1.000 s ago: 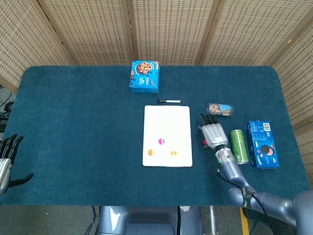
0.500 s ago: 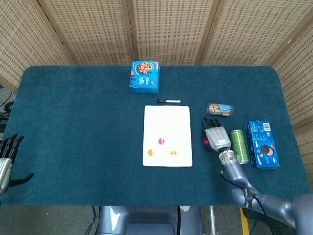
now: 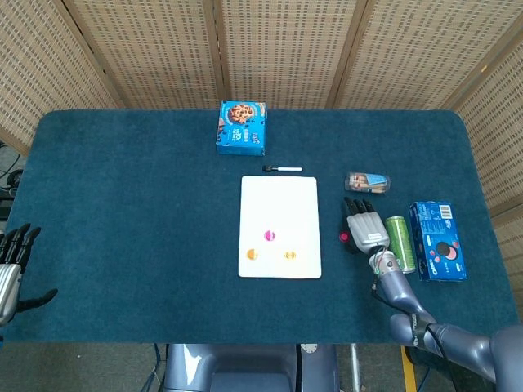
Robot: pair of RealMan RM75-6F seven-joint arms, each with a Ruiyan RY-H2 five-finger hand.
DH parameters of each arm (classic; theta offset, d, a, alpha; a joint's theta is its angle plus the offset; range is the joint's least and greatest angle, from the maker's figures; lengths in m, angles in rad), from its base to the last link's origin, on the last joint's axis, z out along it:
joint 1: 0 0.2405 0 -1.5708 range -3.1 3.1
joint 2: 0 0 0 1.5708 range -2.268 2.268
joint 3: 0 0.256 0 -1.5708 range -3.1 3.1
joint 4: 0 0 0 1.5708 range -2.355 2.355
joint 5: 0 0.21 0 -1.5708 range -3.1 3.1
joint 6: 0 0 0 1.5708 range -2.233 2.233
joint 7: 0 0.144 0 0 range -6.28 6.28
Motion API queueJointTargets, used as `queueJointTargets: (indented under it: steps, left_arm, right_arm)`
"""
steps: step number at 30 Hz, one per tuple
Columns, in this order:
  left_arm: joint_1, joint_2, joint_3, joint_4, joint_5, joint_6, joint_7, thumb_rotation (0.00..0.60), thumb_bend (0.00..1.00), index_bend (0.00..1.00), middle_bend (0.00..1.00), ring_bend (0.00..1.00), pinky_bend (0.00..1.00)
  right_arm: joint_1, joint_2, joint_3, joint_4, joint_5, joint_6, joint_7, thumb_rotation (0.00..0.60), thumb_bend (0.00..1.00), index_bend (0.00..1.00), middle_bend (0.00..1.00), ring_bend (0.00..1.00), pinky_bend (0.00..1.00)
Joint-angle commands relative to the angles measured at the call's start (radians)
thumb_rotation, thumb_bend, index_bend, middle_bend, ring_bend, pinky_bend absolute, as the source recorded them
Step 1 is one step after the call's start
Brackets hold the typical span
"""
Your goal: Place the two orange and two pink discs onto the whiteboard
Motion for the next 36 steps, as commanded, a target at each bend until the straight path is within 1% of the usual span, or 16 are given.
queueJointTargets:
  steps: [1,15,17,20,22,30,36]
  left_arm:
    - [0.000,0.000,0.000,0.000,0.000,0.000,0.001,0.600,0.00,0.00,0.00,0.00,0.00]
    - [-0.001,-0.001,-0.001,0.001,-0.003,0.000,0.000,0.600,0.00,0.00,0.00,0.00,0.00]
    - [-0.001,-0.001,-0.001,0.001,-0.003,0.000,0.000,0.600,0.00,0.00,0.00,0.00,0.00]
    - [0.000,-0.001,-0.001,0.001,-0.002,0.001,0.000,0.600,0.00,0.00,0.00,0.00,0.00]
    - [0.000,-0.001,-0.001,0.002,-0.002,0.001,0.000,0.600,0.00,0.00,0.00,0.00,0.00]
    - [0.000,-0.002,-0.001,0.002,-0.003,0.002,0.001,0.600,0.00,0.00,0.00,0.00,0.00]
    - [-0.001,-0.002,-0.001,0.002,-0.004,0.000,0.001,0.600,0.00,0.00,0.00,0.00,0.00]
  right_arm:
    - [-0.001,-0.002,0.002,0.002,0.001,-0.004,-0.001,0.600,0.31,0.43,0.00,0.00,0.00]
    - [0.001,-0.015,0.014,0.023,0.013,-0.024,-0.010,0.600,0.31,0.43,0.00,0.00,0.00]
    - [0.002,-0.014,0.015,0.022,0.015,-0.028,-0.012,0.600,0.31,0.44,0.00,0.00,0.00]
    - [0.002,-0.016,0.019,0.020,0.010,-0.030,-0.006,0.600,0.33,0.50,0.00,0.00,0.00]
    - [0.001,-0.017,0.022,0.018,0.009,-0.032,0.001,0.600,0.34,0.52,0.00,0.00,0.00]
    - [0.001,-0.021,0.028,0.018,0.008,-0.037,0.011,0.600,0.34,0.53,0.00,0.00,0.00]
    - [0.000,-0.012,0.041,-0.006,0.011,-0.038,0.027,0.600,0.34,0.53,0.00,0.00,0.00]
